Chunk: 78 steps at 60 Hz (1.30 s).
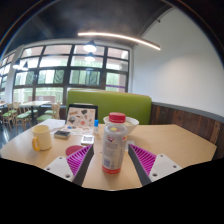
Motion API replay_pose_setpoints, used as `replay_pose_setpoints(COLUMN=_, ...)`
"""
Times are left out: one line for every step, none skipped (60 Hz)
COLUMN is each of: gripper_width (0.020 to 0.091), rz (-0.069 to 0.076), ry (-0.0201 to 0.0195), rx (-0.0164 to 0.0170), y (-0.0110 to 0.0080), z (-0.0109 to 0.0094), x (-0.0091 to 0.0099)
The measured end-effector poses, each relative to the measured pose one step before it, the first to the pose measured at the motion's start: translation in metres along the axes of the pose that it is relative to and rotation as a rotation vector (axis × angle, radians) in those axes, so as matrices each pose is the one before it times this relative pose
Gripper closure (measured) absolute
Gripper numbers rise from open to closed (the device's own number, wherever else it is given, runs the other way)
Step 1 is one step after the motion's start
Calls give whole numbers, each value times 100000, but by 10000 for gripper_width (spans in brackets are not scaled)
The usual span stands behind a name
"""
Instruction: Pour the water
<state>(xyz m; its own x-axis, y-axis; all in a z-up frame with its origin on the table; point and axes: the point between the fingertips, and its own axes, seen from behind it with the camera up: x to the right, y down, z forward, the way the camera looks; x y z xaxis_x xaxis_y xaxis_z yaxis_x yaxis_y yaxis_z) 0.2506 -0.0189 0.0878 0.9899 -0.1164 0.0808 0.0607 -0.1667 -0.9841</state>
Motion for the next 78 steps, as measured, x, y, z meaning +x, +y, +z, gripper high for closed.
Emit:
replay_pose_setpoints(gripper_width=301, rz=92, ry=1222, rx=-981, y=91, z=788, x=-109)
replay_pose_setpoints(gripper_width=300, rz=279, ry=1179, rx=-791, y=120, z=681, x=187)
replay_pose_setpoints(gripper_width=301, rz=370, ry=1049, rx=-700, y=107, z=679, x=221)
replay_pose_setpoints(gripper_width=299, rz=221, ry=696, rx=-698, y=81, z=627, x=144)
replay_pose_setpoints(gripper_width=297, rz=-46, ry=209, rx=-702, y=94, z=565, x=65)
replay_pose_setpoints(gripper_width=297, rz=-201, ry=-89, rx=-916, y=162, z=583, x=265)
replay_pose_setpoints(gripper_width=297, rz=-29, ry=-33, rx=-870, y=143, z=539, x=50)
replay_pose_setpoints(gripper_width=296, rz=-9, ry=163, rx=-720, y=169, z=770, x=34)
replay_pose_setpoints(gripper_width=297, rz=181, ry=220, rx=-669, y=80, z=477, x=93)
replay_pose_setpoints(gripper_width=298, rz=245, ry=173, rx=-518, y=64, z=431, x=92)
replay_pose_setpoints(gripper_width=301, rz=177, ry=-75, rx=-438, y=60, z=424, x=2)
replay_pose_setpoints(gripper_width=307, rz=91, ry=-495, rx=-562, y=116, z=426, x=-131)
replay_pose_setpoints(gripper_width=316, rz=-74, ry=-748, rx=-657, y=131, z=409, x=-173)
replay_pose_setpoints(gripper_width=339, rz=-193, ry=-1016, rx=-656, y=123, z=356, x=-248)
replay_pose_setpoints(gripper_width=421, rz=-136, ry=-744, rx=-617, y=120, z=501, x=-230)
replay_pose_setpoints(gripper_width=503, rz=144, ry=-1088, rx=186, y=-29, z=271, x=-300)
replay_pose_setpoints(gripper_width=586, rz=113, ry=-155, rx=-406, y=245, z=44, x=41)
replay_pose_setpoints(gripper_width=588, rz=636, ry=-58, rx=136, y=-30, z=46, x=-1)
replay_pose_setpoints(gripper_width=590, rz=163, ry=660, rx=841, y=-158, z=1, x=90)
replay_pose_setpoints(gripper_width=601, rz=-257, ry=274, rx=203, y=24, z=-14, x=36)
replay_pose_setpoints(gripper_width=618, rz=-801, ry=-330, rx=404, y=-59, z=-35, x=-76)
replay_pose_setpoints(gripper_width=624, rz=-1199, ry=-438, rx=315, y=-175, z=367, x=-287)
replay_pose_setpoints(gripper_width=642, rz=-1414, ry=42, rx=627, y=-55, z=-16, x=-24)
replay_pose_setpoints(gripper_width=646, rz=-1312, ry=65, rx=383, y=42, z=-48, x=-43)
replay_pose_setpoints(gripper_width=649, rz=-1073, ry=417, rx=586, y=-165, z=15, x=-94)
replay_pose_setpoints(gripper_width=673, rz=-1090, ry=278, rx=689, y=-69, z=-44, x=-12)
replay_pose_setpoints(gripper_width=674, rz=-976, ry=341, rx=239, y=22, z=-33, x=-17)
replay_pose_setpoints(gripper_width=675, rz=-858, ry=461, rx=502, y=-69, z=-55, x=7)
replay_pose_setpoints(gripper_width=695, rz=-775, ry=162, rx=389, y=-94, z=-25, x=-94)
replay_pose_setpoints(gripper_width=700, rz=-779, ry=145, rx=-342, y=57, z=-66, x=-100)
replay_pose_setpoints(gripper_width=699, rz=-902, ry=422, rx=-7, y=-52, z=-39, x=-42)
replay_pose_setpoints(gripper_width=698, rz=-1418, ry=192, rx=-40, y=-65, z=56, x=-49)
replay_pose_setpoints(gripper_width=731, rz=-1616, ry=288, rx=228, y=51, z=108, x=-242)
replay_pose_setpoints(gripper_width=731, rz=-1503, ry=422, rx=-67, y=-38, z=-13, x=-90)
replay_pose_setpoints(gripper_width=731, rz=-1561, ry=680, rx=-311, y=-15, z=-8, x=-92)
replay_pose_setpoints(gripper_width=731, rz=-1662, ry=527, rx=-320, y=-32, z=-32, x=-153)
replay_pose_setpoints(gripper_width=731, rz=-1800, ry=423, rx=-620, y=12, z=-55, x=-173)
replay_pose_setpoints(gripper_width=730, rz=-1900, ry=188, rx=-694, y=-27, z=-105, x=-255)
replay_pose_setpoints(gripper_width=731, rz=-2052, ry=-125, rx=-635, y=-67, z=-124, x=-366)
replay_pose_setpoints(gripper_width=731, rz=-1783, ry=-69, rx=-381, y=-183, z=-126, x=-350)
replay_pose_setpoints(gripper_width=730, rz=-1278, ry=428, rx=268, y=-243, z=-328, x=-117)
replay_pose_setpoints(gripper_width=731, rz=-1197, ry=777, rx=22, y=-386, z=-153, x=-270)
replay_pose_setpoints(gripper_width=731, rz=-1442, ry=661, rx=-6, y=-422, z=-166, x=-271)
replay_pose_setpoints(gripper_width=731, rz=-1884, ry=519, rx=152, y=-515, z=-223, x=-246)
replay_pose_setpoints(gripper_width=731, rz=-2032, ry=491, rx=372, y=-632, z=-209, x=-306)
replay_pose_setpoints(gripper_width=730, rz=-2203, ry=359, rx=431, y=-691, z=-201, x=-357)
replay_pose_setpoints(gripper_width=731, rz=-2253, ry=-343, rx=70, y=-807, z=-617, x=228)
replay_pose_setpoints(gripper_width=731, rz=-2470, ry=213, rx=634, y=-834, z=-212, x=-363)
replay_pose_setpoints(gripper_width=731, rz=-2748, ry=259, rx=734, y=-840, z=-183, x=-333)
replay_pose_setpoints(gripper_width=732, rz=-3046, ry=244, rx=681, y=-886, z=-84, x=-124)
replay_pose_setpoints(gripper_width=731, rz=-3285, ry=1360, rx=915, y=-695, z=30, x=-747)
replay_pose_setpoints(gripper_width=731, rz=-3433, ry=753, rx=512, y=-832, z=-198, x=-225)
replay_pose_setpoints(gripper_width=733, rz=-3820, ry=780, rx=506, y=-862, z=-166, x=-202)
replay_pose_setpoints(gripper_width=732, rz=-4280, ry=845, rx=569, y=-846, z=-157, x=-161)
replay_pose_setpoints(gripper_width=732, rz=-4566, ry=489, rx=482, y=-990, z=-340, x=344)
replay_pose_setpoints(gripper_width=731, rz=-5005, ry=1532, rx=685, y=-862, z=-83, x=-37)
replay_pose_setpoints(gripper_width=732, rz=-5638, ry=2369, rx=651, y=-695, z=221, x=-526)
replay_pose_setpoints(gripper_width=732, rz=-6128, ry=932, rx=215, y=-772, z=-204, x=429)
replay_pose_setpoints(gripper_width=733, rz=-6397, ry=1414, rx=323, y=-761, z=98, x=149)
replay_pose_setpoints(gripper_width=732, rz=-6161, ry=1836, rx=677, y=-542, z=-377, x=212)
replay_pose_setpoints(gripper_width=732, rz=-6590, ry=1975, rx=214, y=-616, z=12, x=-103)
replay_pose_setpoints(gripper_width=731, rz=-6636, ry=1552, rx=228, y=-615, z=-28, x=-185)
replay_pose_setpoints(gripper_width=730, rz=-6828, ry=1144, rx=387, y=-686, z=11, x=-271)
replay_pose_setpoints(gripper_width=732, rz=-7278, ry=1339, rx=161, y=-871, z=412, x=-654)
replay_pose_setpoints(gripper_width=731, rz=-6570, ry=845, rx=347, y=-602, z=77, x=-308)
replay_pose_setpoints(gripper_width=732, rz=-6304, ry=816, rx=71, y=-538, z=64, x=-285)
replay_pose_setpoints(gripper_width=732, rz=-6014, ry=757, rx=100, y=-461, z=88, x=-246)
replay_pose_setpoints(gripper_width=732, rz=-5706, ry=72, rx=587, y=-2, z=-350, x=311)
replay_pose_setpoints(gripper_width=732, rz=-5504, ry=1259, rx=-10, y=-689, z=140, x=-503)
replay_pose_setpoints(gripper_width=730, rz=-5068, ry=837, rx=357, y=-392, z=815, x=-340)
replay_pose_setpoints(gripper_width=731, rz=-5368, ry=1030, rx=274, y=-366, z=176, x=-175)
replay_pose_setpoints(gripper_width=733, rz=-5950, ry=1177, rx=-82, y=-413, z=-710, x=176)
replay_pose_setpoints(gripper_width=733, rz=-4505, ry=1479, rx=332, y=-212, z=703, x=-82)
replay_pose_setpoints(gripper_width=733, rz=-5107, ry=1450, rx=-28, y=-214, z=-9, x=126)
replay_pose_setpoints(gripper_width=732, rz=-5729, ry=1308, rx=-223, y=-210, z=-728, x=337)
replay_pose_setpoints(gripper_width=732, rz=-4902, ry=1235, rx=186, y=-189, z=-40, x=128)
replay_pose_setpoints(gripper_width=732, rz=-4387, ry=1033, rx=167, y=-157, z=-10, x=143)
replay_pose_setpoints(gripper_width=732, rz=-3605, ry=967, rx=218, y=-146, z=-82, x=95)
